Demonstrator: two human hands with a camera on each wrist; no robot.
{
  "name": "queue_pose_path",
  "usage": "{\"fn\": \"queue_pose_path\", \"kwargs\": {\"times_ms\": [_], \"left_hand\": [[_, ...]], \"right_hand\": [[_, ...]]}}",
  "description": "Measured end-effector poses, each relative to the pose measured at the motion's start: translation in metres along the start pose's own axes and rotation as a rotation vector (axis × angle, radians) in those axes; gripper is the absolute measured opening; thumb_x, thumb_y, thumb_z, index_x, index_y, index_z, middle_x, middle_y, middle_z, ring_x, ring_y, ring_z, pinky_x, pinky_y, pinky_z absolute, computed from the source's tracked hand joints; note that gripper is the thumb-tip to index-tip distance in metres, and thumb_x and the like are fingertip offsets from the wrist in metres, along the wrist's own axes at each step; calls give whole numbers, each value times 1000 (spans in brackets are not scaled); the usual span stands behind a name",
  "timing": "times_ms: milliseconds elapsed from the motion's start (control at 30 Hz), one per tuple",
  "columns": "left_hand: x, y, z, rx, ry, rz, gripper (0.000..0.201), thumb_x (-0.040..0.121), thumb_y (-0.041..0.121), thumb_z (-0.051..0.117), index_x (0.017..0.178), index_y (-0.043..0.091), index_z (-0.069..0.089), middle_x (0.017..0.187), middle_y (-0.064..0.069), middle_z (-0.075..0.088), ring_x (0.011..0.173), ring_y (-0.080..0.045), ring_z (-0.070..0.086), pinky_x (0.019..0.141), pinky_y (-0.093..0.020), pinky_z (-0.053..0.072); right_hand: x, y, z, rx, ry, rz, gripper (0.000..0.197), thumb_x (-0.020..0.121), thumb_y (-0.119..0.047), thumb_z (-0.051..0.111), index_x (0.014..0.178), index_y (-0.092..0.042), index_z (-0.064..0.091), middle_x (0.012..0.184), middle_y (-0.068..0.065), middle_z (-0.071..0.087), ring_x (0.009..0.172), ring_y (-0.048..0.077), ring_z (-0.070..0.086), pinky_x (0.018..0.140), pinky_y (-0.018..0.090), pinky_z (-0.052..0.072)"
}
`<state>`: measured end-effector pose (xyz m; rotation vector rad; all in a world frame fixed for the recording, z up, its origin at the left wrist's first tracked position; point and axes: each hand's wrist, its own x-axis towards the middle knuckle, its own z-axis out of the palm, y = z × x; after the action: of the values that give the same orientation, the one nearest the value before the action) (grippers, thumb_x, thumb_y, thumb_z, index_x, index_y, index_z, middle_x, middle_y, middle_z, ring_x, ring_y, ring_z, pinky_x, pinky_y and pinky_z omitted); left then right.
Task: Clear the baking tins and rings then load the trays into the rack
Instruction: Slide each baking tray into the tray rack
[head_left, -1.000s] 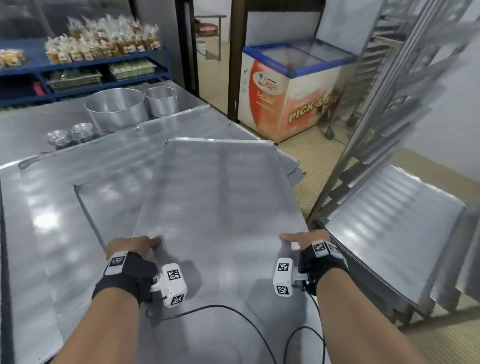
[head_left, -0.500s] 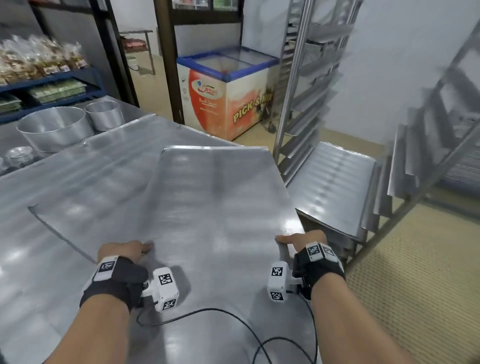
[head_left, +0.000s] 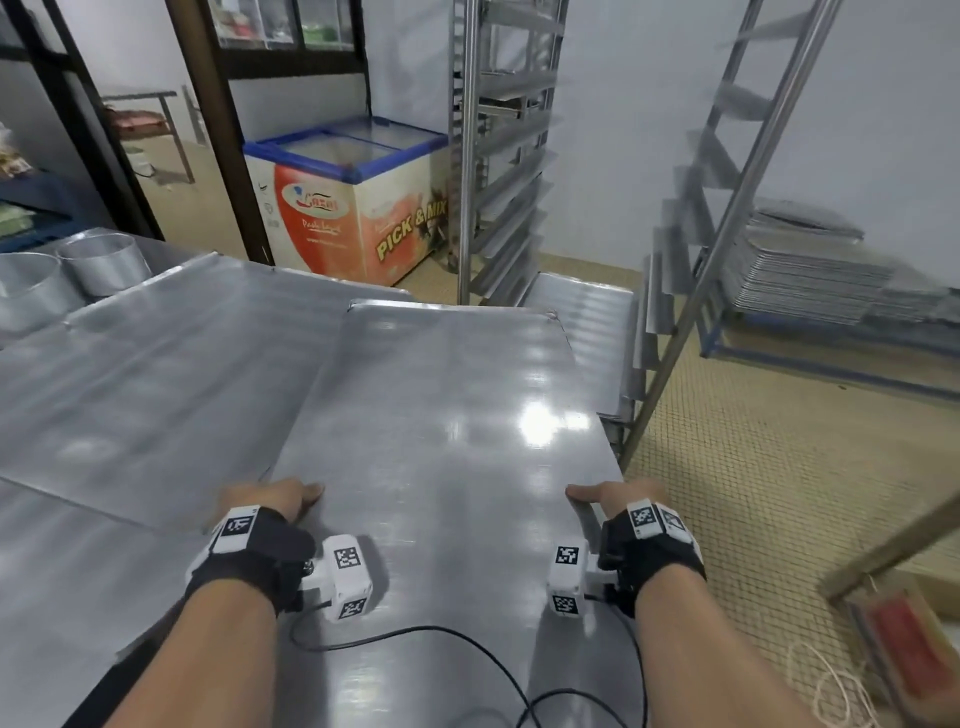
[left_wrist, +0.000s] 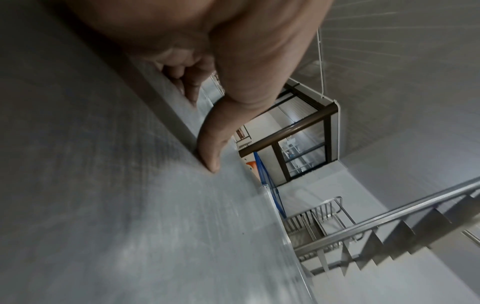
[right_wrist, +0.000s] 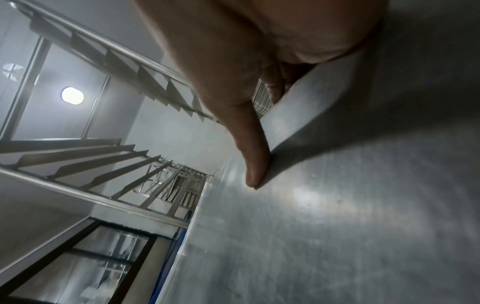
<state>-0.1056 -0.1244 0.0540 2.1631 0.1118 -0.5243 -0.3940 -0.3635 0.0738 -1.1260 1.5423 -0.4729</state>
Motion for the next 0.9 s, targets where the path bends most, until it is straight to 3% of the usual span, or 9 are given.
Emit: {"fn": "queue_pose_path", "kwargs": {"times_ms": [67,133,267,433,500,600,667,833,900], "left_hand": [[-7,7,10,26,-22,26,63,72,26,85,124,-3,64,124,-22,65,114,-36,64,95,-44,53],[-7,15,21,53,-49,31,63,72,26,86,123,-4,64,124,-22,65,113,-37,64,95,-44,53],[-9,33,43,113,-122,-16,62,75,24,86,122,-7,60,122,-25,65,107,-41,63,87,-39,48],[2,56,73,116,-163,-10,68,61,21,92,115,-8,62,115,-25,67,99,-41,66,93,-46,53],[8,65,84,137,-187,-1,67,65,20,91,118,-9,61,119,-24,66,104,-42,64,91,-40,51],[18,80,102,142,-194,-2,71,73,19,88,128,-12,55,130,-27,60,116,-42,60,95,-41,47],[29,91,116,140,-213,0,73,74,20,88,129,-13,53,132,-27,59,117,-41,59,94,-40,47],[55,116,142,168,-259,9,46,79,17,84,110,-9,61,95,-20,67,82,-34,60,79,-36,48],[70,126,154,177,-285,20,42,78,18,83,104,-9,64,98,-19,68,87,-35,63,78,-37,49]], "right_hand": [[-1,5,-11,86,4,39,37,56,4,91,84,5,66,78,17,70,72,33,70,48,31,59],[3,9,-21,115,14,69,44,50,3,93,86,6,68,78,18,72,70,35,70,50,34,59],[7,16,-38,232,72,95,34,62,13,84,88,9,63,83,21,70,72,36,70,49,28,55],[25,24,-43,177,154,104,66,56,-4,93,109,11,56,86,20,71,69,32,71,54,36,59],[33,22,-43,182,199,115,65,56,-7,94,107,8,58,85,20,70,67,31,69,48,33,56],[49,16,-38,165,208,137,75,42,-10,97,105,10,61,83,20,71,68,37,70,61,49,61],[62,12,-35,158,228,169,63,51,-8,95,96,12,56,81,20,70,65,34,70,60,43,60],[93,-4,-30,76,219,198,44,64,-8,91,91,8,59,77,19,71,67,29,67,57,32,52],[105,-10,-21,-21,246,224,46,67,-11,89,100,8,64,88,19,72,74,30,68,60,33,54]]}}
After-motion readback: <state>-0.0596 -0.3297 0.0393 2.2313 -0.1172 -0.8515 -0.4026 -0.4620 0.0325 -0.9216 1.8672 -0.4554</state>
